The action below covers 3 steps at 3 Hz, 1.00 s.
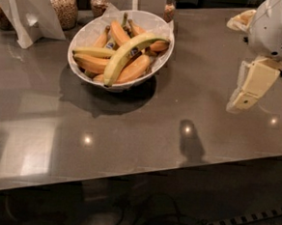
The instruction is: Pick banana from white bowl
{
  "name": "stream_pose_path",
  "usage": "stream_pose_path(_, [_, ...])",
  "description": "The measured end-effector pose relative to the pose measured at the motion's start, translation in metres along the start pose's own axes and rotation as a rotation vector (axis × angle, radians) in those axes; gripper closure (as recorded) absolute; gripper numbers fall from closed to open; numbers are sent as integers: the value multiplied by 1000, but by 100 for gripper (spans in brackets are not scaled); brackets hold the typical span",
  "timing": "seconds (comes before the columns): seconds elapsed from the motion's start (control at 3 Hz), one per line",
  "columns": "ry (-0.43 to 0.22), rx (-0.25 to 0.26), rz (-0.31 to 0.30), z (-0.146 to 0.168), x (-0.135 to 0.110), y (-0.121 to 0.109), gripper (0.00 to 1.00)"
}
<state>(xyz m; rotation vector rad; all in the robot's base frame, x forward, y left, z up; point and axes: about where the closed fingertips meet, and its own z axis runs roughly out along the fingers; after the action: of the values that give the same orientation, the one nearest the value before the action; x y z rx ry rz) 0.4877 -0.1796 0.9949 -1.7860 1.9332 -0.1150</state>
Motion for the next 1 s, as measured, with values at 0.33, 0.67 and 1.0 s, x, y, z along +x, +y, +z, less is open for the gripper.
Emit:
stream_pose_path(0.33, [-104, 51, -92, 16, -27, -30, 0])
stream_pose_path(0.67, [-200, 71, -167, 34, -60, -59, 0])
stream_pose_path(1.0, [-272, 63, -234, 51, -97, -80, 0])
